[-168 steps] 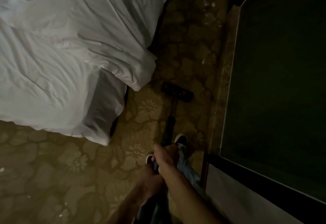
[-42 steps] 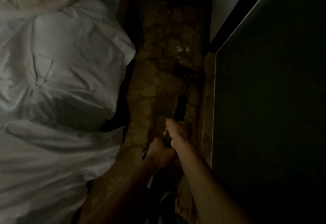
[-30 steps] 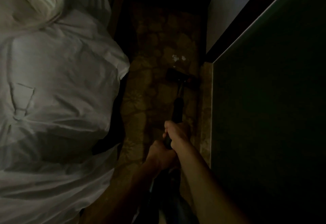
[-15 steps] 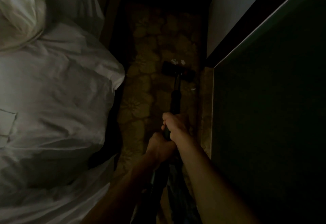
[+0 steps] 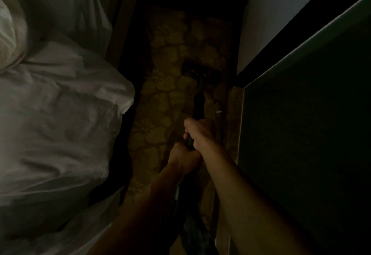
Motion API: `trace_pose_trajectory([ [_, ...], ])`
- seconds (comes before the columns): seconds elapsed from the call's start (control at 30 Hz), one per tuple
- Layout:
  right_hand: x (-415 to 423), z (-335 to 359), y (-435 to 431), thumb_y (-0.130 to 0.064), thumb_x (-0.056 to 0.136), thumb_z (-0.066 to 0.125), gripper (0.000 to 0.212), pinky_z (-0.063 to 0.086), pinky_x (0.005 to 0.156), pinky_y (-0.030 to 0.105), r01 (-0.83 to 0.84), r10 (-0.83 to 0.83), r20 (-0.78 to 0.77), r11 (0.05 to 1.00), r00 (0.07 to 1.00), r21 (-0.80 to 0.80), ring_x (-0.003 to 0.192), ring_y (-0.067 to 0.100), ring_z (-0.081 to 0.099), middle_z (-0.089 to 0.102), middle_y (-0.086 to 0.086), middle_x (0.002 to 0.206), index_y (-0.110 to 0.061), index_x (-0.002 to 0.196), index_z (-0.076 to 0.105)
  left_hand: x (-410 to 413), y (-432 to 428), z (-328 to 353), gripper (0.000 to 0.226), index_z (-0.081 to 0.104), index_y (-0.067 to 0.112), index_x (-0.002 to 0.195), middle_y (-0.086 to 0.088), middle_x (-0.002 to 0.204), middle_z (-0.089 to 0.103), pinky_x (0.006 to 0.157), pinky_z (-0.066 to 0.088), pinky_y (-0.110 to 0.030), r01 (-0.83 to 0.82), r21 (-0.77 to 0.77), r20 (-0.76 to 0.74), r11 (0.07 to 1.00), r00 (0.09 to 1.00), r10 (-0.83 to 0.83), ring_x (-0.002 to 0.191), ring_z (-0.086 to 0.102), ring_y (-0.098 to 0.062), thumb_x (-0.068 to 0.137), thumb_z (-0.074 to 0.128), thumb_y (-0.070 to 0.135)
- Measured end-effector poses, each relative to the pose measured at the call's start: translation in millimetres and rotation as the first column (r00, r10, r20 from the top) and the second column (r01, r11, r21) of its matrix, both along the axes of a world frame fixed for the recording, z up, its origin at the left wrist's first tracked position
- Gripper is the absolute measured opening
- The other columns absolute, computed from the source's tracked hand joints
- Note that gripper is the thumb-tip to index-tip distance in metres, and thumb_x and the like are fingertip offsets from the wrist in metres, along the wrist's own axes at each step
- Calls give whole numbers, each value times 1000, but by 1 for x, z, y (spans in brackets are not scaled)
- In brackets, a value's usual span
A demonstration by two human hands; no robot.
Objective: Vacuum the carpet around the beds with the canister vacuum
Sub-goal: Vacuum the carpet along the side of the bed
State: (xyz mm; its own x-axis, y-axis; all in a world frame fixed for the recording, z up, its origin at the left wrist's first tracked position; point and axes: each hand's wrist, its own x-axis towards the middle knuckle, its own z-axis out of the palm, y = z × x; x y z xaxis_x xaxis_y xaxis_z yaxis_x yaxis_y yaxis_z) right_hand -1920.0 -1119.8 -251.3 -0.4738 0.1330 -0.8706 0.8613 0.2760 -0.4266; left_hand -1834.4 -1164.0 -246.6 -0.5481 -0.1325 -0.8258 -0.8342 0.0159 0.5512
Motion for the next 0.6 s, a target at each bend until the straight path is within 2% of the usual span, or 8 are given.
trace_pose_trajectory([
  [0.1, -6, 0, 0, -16, 98, 62, 25, 43, 51, 23, 17, -17, -24, 1000, 1000, 3, 60, 11, 54, 57, 2, 81, -1, 117, 66, -7, 2, 2, 12, 66, 17, 84, -6, 80, 72, 42, 50, -17, 11, 3, -7, 1000, 1000, -11, 63, 68, -13, 86, 75, 24],
  [0.17, -6, 0, -1, -17, 97, 63, 31, 43, 49, 23, 8, -8, -31, 1000, 999, 2, 58, 11, 55, 58, 2, 81, -1, 124, 65, -8, 3, 5, 13, 64, 19, 82, -4, 78, 71, 40, 49, -16, 12, -3, -13, 1000, 1000, -12, 61, 66, -11, 87, 74, 24],
  [0.27, -2, 4, -2, -18, 97, 63, 35, 42, 47, 24, -6, 7, -29, 1000, 1000, 20, 55, 11, 54, 59, 2, 78, -1, 127, 63, -4, 4, 8, 17, 68, 12, 94, -7, 84, 73, 43, 51, -20, 7, 8, 7, 1000, 1000, -7, 65, 69, -14, 85, 76, 25],
  [0.33, 4, 5, 0, -17, 97, 62, 29, 41, 47, 24, -10, 10, -22, 1000, 1000, 25, 55, 12, 53, 57, 2, 78, -1, 122, 63, 4, 5, 10, 22, 70, 11, 96, -9, 87, 74, 49, 54, -25, 8, 6, 7, 1000, 1000, -8, 69, 71, -18, 83, 77, 27],
  [0.43, 21, 9, 6, -16, 99, 60, 10, 41, 51, 24, -14, 14, 6, 1000, 1000, 23, 59, 13, 51, 54, 2, 80, -7, 96, 60, 22, 9, 9, 22, 69, 16, 90, -8, 85, 75, 63, 64, -39, 3, 5, -35, 1000, 999, -3, 74, 74, -22, 76, 77, 32],
  [0.5, 37, 10, 10, -16, 100, 60, 11, 43, 53, 25, 2, -2, 12, 1000, 1000, 17, 59, 13, 50, 54, 2, 79, -10, 90, 57, 38, 11, 12, 15, 65, 20, 86, -5, 82, 73, 56, 59, -29, 18, 9, -44, 1000, 999, -18, 70, 72, -17, 82, 76, 29],
  [0.53, 46, 12, 11, -16, 100, 60, 7, 43, 53, 25, 11, -11, 8, 1000, 1000, 25, 59, 12, 50, 54, 2, 79, -8, 98, 60, 47, 12, 12, 14, 65, 20, 87, -4, 83, 73, 54, 57, -27, 27, 15, -35, 1000, 999, -27, 70, 71, -16, 84, 76, 28],
  [0.6, 65, 12, 14, -15, 100, 59, 26, 43, 52, 26, 20, -20, 0, 999, 1000, 38, 58, 12, 51, 55, 2, 81, -3, 123, 58, 66, 14, 14, 16, 66, 18, 91, -6, 87, 74, 62, 60, -32, 41, 31, -14, 999, 999, -40, 76, 73, -18, 84, 76, 29],
])
